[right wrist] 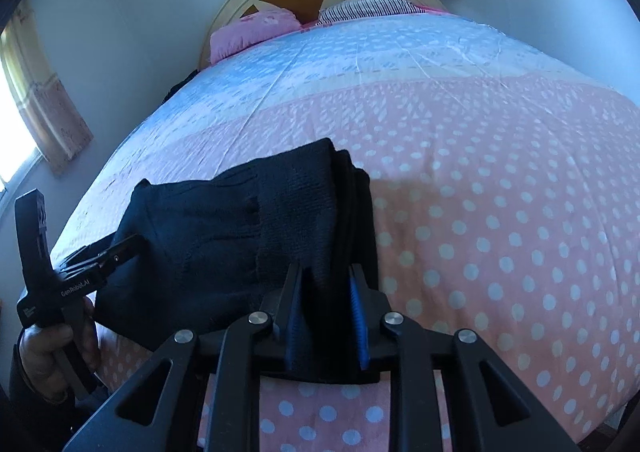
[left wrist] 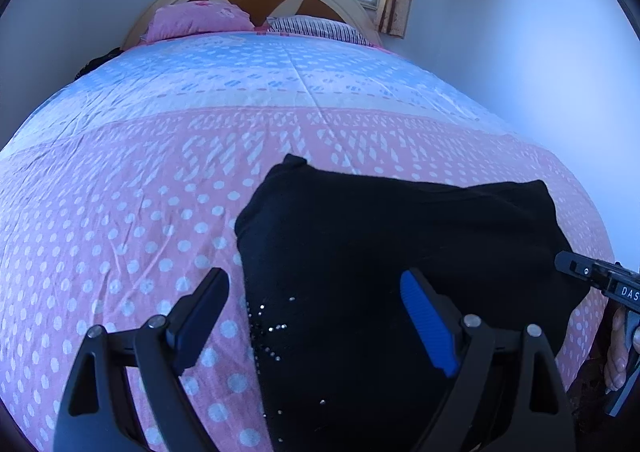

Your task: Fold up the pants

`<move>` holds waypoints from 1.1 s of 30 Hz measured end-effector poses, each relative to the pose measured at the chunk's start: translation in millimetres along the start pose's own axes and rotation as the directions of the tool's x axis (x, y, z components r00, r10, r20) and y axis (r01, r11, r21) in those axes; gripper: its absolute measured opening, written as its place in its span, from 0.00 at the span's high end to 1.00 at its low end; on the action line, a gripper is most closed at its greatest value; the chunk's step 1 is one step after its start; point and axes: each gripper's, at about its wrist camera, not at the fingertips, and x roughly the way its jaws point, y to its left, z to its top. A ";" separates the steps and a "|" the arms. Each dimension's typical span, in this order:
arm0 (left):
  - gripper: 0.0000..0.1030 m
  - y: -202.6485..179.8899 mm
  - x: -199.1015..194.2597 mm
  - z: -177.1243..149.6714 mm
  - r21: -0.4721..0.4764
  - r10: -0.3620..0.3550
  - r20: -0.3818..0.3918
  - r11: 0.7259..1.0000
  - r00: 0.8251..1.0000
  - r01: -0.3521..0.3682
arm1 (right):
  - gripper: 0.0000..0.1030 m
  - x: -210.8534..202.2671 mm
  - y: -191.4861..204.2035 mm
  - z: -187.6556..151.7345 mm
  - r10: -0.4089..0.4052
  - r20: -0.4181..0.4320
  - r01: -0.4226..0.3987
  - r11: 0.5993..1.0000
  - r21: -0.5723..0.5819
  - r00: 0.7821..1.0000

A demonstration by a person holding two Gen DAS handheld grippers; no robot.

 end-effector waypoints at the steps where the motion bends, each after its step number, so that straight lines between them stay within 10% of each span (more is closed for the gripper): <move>1: 0.12 -0.4 -0.8 0.1 0.002 -0.002 -0.001 1.000 1.000 0.002 | 0.79 -0.8 -2.6 -0.7 0.008 0.000 -0.008 1.000 0.011 1.000; 13: 0.11 -8.1 -16.2 -10.2 0.063 0.000 0.007 0.998 1.000 0.000 | 0.87 -9.6 -8.7 -2.2 -0.036 0.006 0.036 0.999 -0.005 0.999; 17: 0.10 3.8 -33.4 -25.6 0.060 -0.001 0.030 0.998 1.000 -0.001 | 0.47 -28.2 5.5 13.3 -0.085 0.068 0.090 0.994 -0.062 0.994; 20: 0.04 14.1 -37.9 -34.0 0.007 -0.008 0.037 1.000 0.999 0.008 | 0.45 -38.8 30.6 37.5 -0.009 0.108 0.020 0.995 -0.095 0.994; 25: 0.04 14.8 -35.1 -42.3 -0.011 -0.028 0.021 1.000 0.999 0.028 | 0.45 9.8 116.8 77.2 0.224 -0.056 -0.230 0.936 -0.265 0.973; 33: 0.02 16.8 -35.8 -53.9 -0.008 -0.050 0.035 0.999 0.998 0.050 | 0.45 143.2 213.5 97.4 0.194 -0.402 -0.340 0.880 -0.331 0.895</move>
